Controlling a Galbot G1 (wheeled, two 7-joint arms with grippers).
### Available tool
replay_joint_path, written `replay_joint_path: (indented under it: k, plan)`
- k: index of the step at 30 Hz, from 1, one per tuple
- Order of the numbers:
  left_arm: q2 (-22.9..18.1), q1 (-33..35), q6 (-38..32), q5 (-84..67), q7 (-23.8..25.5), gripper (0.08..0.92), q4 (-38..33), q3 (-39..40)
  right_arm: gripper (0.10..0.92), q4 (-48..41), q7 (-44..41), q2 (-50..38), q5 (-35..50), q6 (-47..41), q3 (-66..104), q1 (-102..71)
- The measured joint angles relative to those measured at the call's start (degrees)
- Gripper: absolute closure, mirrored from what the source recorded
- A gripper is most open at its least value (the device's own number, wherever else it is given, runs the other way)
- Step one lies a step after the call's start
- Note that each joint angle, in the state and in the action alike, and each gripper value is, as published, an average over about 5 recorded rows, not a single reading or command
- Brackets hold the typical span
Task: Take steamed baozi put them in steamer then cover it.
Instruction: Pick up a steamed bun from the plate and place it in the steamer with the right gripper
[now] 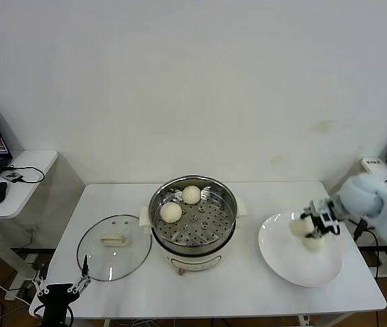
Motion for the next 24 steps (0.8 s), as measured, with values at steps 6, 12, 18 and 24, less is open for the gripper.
replay_joint_path:
  k: [6,12,18,24]
  plan:
    - [0.18,-0.04,0.00,-0.15,-0.01,0.177,-0.04,-0.03,0.448,0.28,0.48,4.37,5.18,-0.67,-7.14,12.69]
    - [0.19,0.15,-0.05,-0.33,-0.07,0.177,0.00,-0.46,0.448,1.70,1.95,10.70,9.89,-0.81,-13.21,20.62]
    - [-0.07,0.18,-0.05,-0.47,-0.09,0.177,0.02,-1.10,0.451,2.71,3.74,17.10,13.52,0.33,-18.15,24.06]
    - [-0.64,0.43,-0.01,-0.48,-0.07,0.177,-0.27,-1.77,0.448,2.22,4.47,23.28,14.08,3.50,-22.38,25.04]
